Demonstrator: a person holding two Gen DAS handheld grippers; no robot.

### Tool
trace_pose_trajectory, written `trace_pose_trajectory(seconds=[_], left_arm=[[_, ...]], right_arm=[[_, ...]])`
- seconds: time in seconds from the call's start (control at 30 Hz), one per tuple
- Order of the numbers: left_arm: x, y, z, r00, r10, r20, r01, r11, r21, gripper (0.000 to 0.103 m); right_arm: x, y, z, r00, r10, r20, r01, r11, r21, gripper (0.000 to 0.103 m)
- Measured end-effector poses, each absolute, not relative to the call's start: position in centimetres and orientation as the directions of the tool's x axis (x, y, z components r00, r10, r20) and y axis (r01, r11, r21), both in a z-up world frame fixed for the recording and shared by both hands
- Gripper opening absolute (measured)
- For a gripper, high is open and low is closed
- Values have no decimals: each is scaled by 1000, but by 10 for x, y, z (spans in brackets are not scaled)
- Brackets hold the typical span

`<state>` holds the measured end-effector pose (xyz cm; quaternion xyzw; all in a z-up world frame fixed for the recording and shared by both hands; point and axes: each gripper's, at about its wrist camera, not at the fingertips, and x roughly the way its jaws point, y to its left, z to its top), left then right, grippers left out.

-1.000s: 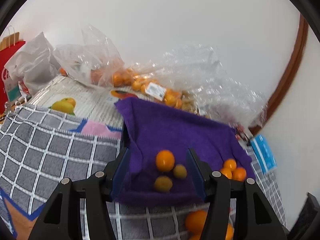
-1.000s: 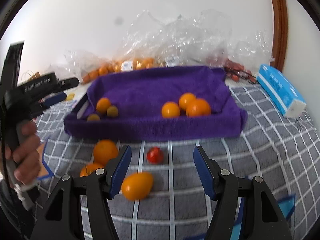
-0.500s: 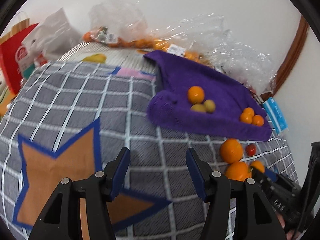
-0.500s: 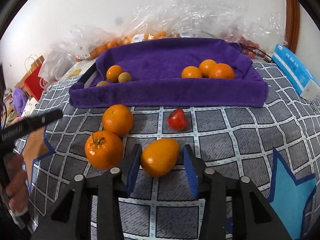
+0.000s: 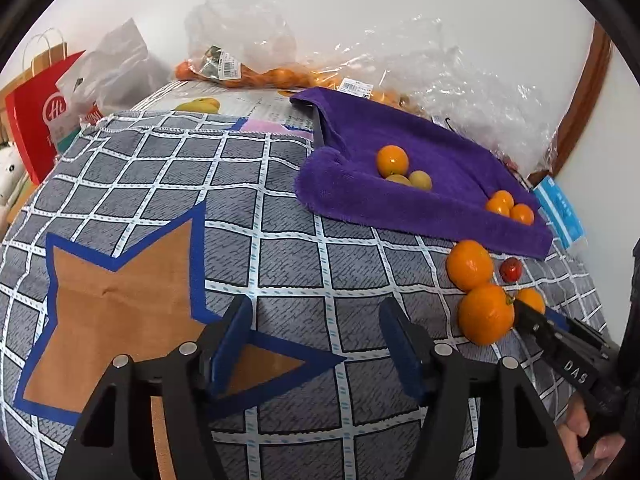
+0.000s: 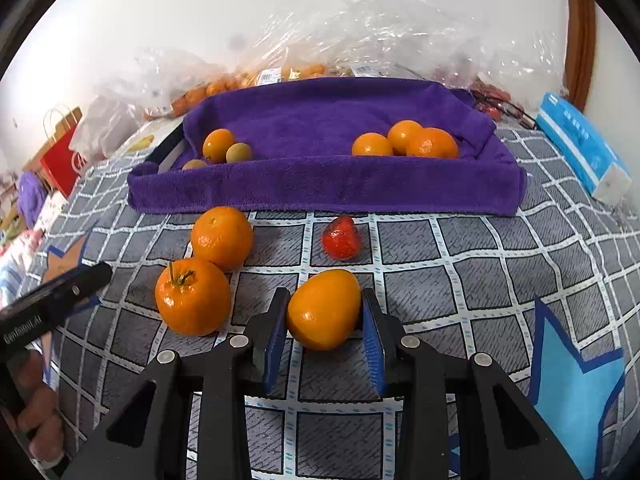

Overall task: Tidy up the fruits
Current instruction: 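Withdraw both tools from the towel, right tool moving around yellow oval orange, then close right tool on yellow oval orange while left tool approaches large leafy orange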

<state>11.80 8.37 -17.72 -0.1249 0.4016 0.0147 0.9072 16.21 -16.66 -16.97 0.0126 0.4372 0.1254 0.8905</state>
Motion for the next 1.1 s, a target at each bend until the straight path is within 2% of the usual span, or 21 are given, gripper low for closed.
trace_pose_trajectory(seconds=[0.6, 0.83, 1.1], left_arm=[[116, 90, -179, 691, -124, -712, -117, 953, -279, 65], [109, 111, -181, 727, -226, -649, -105, 897, -430, 65], [108, 109, -179, 724, -209, -658, -115, 904, -413, 62]], right_arm=[[161, -163, -168, 593, 211, -777, -201, 973, 110, 35], [160, -161, -168, 598, 199, -776, -195, 976, 100, 35], [159, -166, -167, 602, 210, -770, -188, 975, 118, 35]])
